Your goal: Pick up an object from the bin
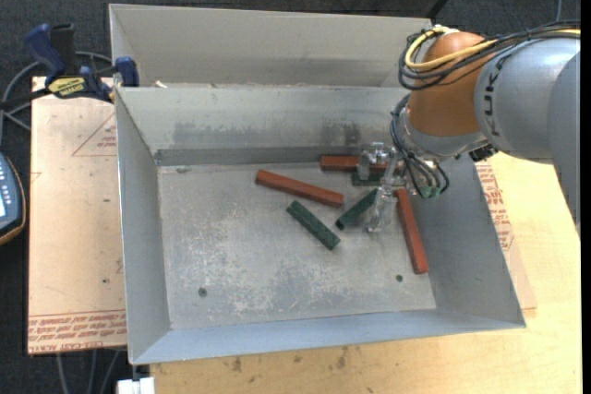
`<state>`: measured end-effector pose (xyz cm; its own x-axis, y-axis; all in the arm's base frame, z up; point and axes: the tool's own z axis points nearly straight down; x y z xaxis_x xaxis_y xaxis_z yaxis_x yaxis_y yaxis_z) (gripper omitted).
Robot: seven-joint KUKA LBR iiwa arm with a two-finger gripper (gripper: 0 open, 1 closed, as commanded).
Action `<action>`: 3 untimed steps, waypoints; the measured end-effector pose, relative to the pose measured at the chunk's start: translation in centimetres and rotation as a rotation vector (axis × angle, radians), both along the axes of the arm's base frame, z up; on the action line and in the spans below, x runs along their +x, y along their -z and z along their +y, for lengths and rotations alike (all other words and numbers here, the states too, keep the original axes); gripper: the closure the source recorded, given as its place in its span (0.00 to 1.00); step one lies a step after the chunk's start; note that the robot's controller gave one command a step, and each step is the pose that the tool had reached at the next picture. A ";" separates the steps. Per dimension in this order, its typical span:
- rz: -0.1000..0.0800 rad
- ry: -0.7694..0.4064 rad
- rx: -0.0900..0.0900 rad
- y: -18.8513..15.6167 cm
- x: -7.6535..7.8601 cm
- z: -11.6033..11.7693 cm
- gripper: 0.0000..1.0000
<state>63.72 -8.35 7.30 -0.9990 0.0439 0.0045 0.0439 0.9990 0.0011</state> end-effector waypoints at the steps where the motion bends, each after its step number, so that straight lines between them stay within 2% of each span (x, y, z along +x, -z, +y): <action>1: -0.008 -0.080 0.001 0.2 -1.3 5.4 0.00; 2: -0.014 -0.076 -0.001 -0.2 -1.1 5.2 1.00; 3: -0.018 -0.010 -0.002 -18.3 -1.5 2.3 1.00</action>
Offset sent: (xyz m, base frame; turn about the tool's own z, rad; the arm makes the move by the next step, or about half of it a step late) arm -0.0141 0.0511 -0.0030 -0.0751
